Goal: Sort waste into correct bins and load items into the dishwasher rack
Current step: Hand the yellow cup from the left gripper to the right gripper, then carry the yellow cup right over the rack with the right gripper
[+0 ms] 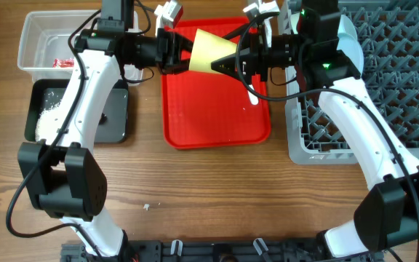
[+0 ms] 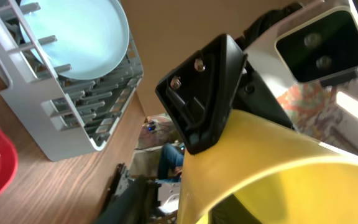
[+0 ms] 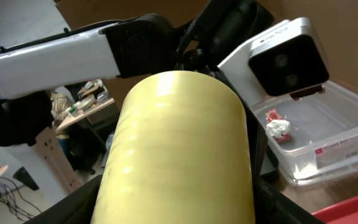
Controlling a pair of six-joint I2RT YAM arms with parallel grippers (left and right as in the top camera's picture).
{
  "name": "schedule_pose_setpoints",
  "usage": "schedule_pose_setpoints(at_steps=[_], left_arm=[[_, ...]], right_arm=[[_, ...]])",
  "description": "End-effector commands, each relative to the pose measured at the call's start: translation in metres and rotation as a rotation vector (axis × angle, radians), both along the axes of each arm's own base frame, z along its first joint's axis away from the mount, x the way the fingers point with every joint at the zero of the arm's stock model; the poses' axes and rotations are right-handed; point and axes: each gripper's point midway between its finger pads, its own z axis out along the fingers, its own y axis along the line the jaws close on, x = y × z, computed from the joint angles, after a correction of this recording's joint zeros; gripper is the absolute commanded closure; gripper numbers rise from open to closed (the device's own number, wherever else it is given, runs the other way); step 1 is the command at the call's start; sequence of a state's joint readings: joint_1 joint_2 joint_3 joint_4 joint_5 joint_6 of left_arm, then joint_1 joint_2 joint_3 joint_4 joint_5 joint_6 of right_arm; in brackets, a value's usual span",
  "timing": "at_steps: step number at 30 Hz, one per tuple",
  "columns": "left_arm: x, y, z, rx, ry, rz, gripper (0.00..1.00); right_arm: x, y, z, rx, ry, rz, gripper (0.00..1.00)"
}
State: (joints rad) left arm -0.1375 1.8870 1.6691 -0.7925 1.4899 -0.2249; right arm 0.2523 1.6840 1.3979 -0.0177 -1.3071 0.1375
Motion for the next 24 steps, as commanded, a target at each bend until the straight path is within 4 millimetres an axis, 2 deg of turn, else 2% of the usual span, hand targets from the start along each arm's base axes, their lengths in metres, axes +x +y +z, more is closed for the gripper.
schedule_pose_setpoints(at_steps=[1, 5, 9, 13, 15, 17, 21, 24], left_arm=[[-0.002, -0.001, 0.006, -0.004, -0.023, -0.003, 0.47], [0.003, 0.0, -0.002, 0.041, -0.029, 0.025, 0.3], [0.014, 0.002, -0.018, 0.135, -0.041, 0.085, 0.16], [0.031, 0.009, -0.044, 0.294, -0.064, 0.183, 0.0], [0.042, 0.015, -0.061, 0.41, -0.082, 0.248, 0.0], [0.052, 0.02, -0.082, 0.555, -0.109, 0.315, 0.0], [0.058, 0.019, -0.098, 0.691, -0.147, 0.362, 0.0], [0.063, 0.022, -0.111, 0.824, -0.188, 0.414, 0.0]], right_arm=[[0.01, -0.008, 0.001, 0.001, -0.006, -0.03, 0.36], [0.029, -0.039, 0.001, 0.003, 0.063, -0.115, 0.36], [0.052, -0.085, -0.004, 0.007, 0.159, -0.237, 0.38], [0.07, -0.136, -0.022, -0.021, 0.304, -0.416, 0.39], [0.073, -0.157, -0.033, -0.048, 0.369, -0.505, 0.39], [0.067, -0.178, -0.037, -0.068, 0.438, -0.581, 0.37], [0.061, -0.204, -0.037, -0.116, 0.504, -0.715, 0.38], [0.052, -0.223, -0.04, -0.233, 0.537, -0.86, 0.38]])
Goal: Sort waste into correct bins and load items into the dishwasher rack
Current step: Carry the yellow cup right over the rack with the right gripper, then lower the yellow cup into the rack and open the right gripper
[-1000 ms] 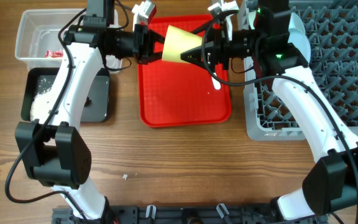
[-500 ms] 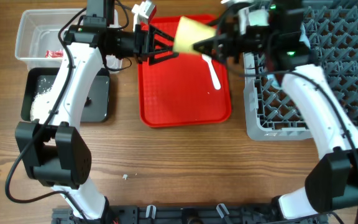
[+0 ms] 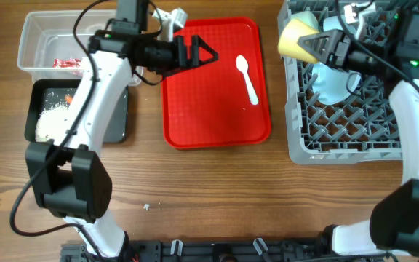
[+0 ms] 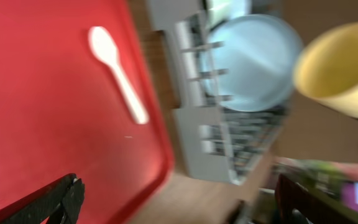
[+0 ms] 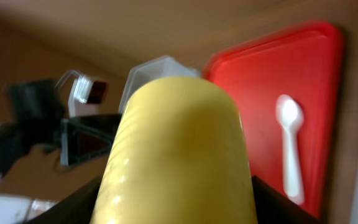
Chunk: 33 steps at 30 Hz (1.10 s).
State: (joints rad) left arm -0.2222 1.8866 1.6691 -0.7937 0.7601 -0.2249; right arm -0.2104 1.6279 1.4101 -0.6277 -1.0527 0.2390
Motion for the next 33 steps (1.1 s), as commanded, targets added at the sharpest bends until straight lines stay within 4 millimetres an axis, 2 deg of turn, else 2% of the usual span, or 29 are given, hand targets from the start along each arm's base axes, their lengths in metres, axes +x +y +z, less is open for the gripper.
schedule_pose_setpoints(at_steps=[1, 7, 13, 17, 21, 27, 33], left_arm=[[0.017, 0.017, -0.021, 0.262, -0.086, 0.113, 0.0], [0.027, 0.019, -0.024, 0.365, -0.152, 0.161, 0.0], [0.026, 0.017, -0.024, 0.365, -0.153, 0.157, 0.0], [0.026, 0.018, -0.024, 0.365, -0.153, 0.158, 0.0], [0.026, 0.018, -0.024, 0.365, -0.153, 0.157, 0.0], [0.026, 0.017, -0.024, 0.365, -0.153, 0.157, 0.0], [0.026, 0.018, -0.024, 0.365, -0.153, 0.157, 0.0]], right_arm=[[-0.007, -0.029, 0.023, -0.233, -0.025, -0.153, 0.38], [-0.04, -0.065, 0.015, -0.512, 0.166, -0.304, 0.38], [-0.068, -0.078, 0.003, -0.628, 0.314, -0.346, 0.38], [-0.092, -0.094, -0.013, -0.716, 0.458, -0.394, 0.37], [-0.111, -0.098, -0.03, -0.757, 0.581, -0.366, 0.38], [-0.113, -0.094, -0.05, -0.771, 0.672, -0.306, 0.38], [-0.111, -0.089, -0.076, -0.858, 0.756, -0.241, 0.37]])
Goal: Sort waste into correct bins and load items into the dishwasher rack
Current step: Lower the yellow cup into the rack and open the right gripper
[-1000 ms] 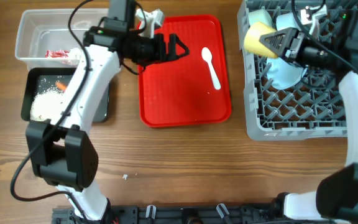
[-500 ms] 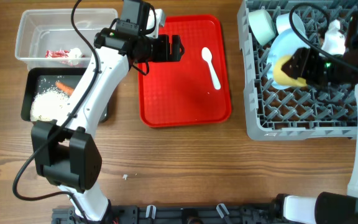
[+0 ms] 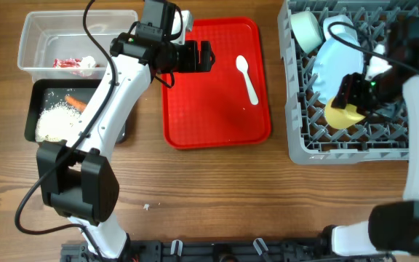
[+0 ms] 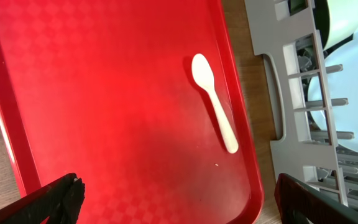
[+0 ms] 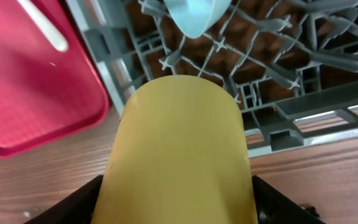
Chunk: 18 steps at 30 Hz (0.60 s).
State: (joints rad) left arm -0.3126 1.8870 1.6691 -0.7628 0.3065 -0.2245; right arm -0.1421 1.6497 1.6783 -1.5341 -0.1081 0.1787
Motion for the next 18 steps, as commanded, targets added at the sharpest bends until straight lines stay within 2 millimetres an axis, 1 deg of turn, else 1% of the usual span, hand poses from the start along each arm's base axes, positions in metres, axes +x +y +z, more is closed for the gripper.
schedule_pose_setpoints(at_steps=[1, 9, 13, 18], left_arm=[[0.001, 0.0, 0.006, 0.008, -0.022, -0.004, 0.0], [0.001, 0.0, 0.006, 0.008, -0.022, -0.003, 0.0], [0.001, 0.0, 0.006, 0.008, -0.022, -0.004, 0.0], [0.001, 0.0, 0.006, 0.008, -0.022, -0.003, 0.0]], right_arm=[[0.007, -0.001, -0.016, -0.062, 0.065, 0.029, 0.37], [0.011, -0.001, -0.049, -0.057, 0.171, 0.039, 0.37], [0.008, 0.0, -0.062, -0.057, 0.19, 0.04, 0.37], [0.002, 0.0, -0.088, -0.054, 0.211, 0.041, 0.37]])
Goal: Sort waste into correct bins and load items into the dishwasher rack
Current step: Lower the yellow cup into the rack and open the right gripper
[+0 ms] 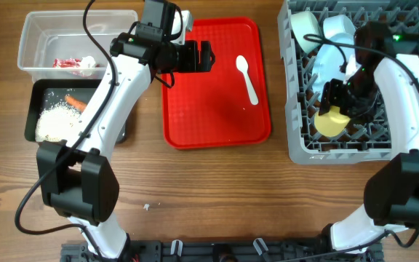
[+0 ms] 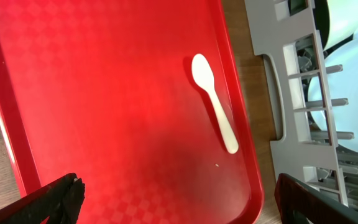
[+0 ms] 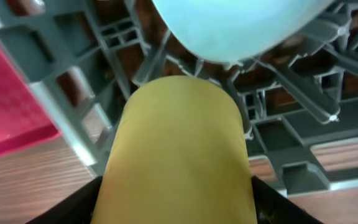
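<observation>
A yellow cup (image 1: 331,121) (image 3: 182,155) is held in my right gripper (image 1: 338,109), which is shut on it low over the front left part of the grey dishwasher rack (image 1: 304,149). In the right wrist view the cup fills the frame between the black fingers (image 3: 82,199). A white plastic spoon (image 1: 247,79) (image 2: 215,110) lies on the red tray (image 1: 209,124) (image 2: 73,93). My left gripper (image 1: 195,56) (image 2: 179,205) hangs open above the tray's left side, holding nothing.
A pale blue plate (image 1: 337,62) (image 3: 241,28) and bowls (image 1: 305,28) stand in the rack behind the cup. A clear bin (image 1: 35,33) with wrappers and a black bin (image 1: 118,124) with food scraps sit at the far left.
My right gripper has moved the yellow cup a little left and lower into the rack, closer to the grid below the blue plate. The left arm has not moved.
Both grippers held the yellow cup together above the tray. Then the left gripper was open and apart, and the right carried the cup alone by the rack's left corner. Later the cup was over the rack's front, and now it sits lower among the pegs.
</observation>
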Controlling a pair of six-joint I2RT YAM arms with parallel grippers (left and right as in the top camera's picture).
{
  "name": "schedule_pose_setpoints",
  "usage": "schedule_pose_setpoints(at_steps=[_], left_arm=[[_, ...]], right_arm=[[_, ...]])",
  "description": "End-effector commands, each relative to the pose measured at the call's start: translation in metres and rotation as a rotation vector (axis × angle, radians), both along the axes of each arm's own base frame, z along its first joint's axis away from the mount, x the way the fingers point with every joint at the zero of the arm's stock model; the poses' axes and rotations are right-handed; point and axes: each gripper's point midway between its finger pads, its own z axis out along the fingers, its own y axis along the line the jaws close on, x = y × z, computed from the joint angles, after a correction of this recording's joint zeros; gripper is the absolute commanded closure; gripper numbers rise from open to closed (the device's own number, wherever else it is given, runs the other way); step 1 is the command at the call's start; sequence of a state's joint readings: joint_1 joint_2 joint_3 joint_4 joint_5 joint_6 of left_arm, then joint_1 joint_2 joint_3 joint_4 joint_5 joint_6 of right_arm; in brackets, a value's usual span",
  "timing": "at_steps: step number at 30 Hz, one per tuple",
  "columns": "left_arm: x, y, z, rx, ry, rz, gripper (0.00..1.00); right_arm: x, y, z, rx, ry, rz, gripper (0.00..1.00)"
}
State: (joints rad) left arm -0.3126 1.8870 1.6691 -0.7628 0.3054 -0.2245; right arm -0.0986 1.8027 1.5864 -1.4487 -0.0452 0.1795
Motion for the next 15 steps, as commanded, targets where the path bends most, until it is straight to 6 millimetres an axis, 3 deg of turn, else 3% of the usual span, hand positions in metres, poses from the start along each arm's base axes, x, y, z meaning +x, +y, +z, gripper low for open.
schedule_pose_setpoints(at_steps=[1, 5, 15], left_arm=[[0.001, 0.0, 0.006, 0.007, -0.022, -0.004, 0.0], [0.001, 0.0, 0.006, 0.007, -0.022, -0.004, 0.0], [0.001, 0.0, 0.006, 0.007, -0.022, -0.004, 0.0]], right_arm=[[-0.008, -0.001, -0.025, -0.011, 0.049, -0.003, 0.37], [-0.014, -0.001, -0.036, -0.009, 0.069, -0.002, 0.37], [-0.015, 0.0, -0.036, -0.006, 0.069, 0.001, 0.37]])
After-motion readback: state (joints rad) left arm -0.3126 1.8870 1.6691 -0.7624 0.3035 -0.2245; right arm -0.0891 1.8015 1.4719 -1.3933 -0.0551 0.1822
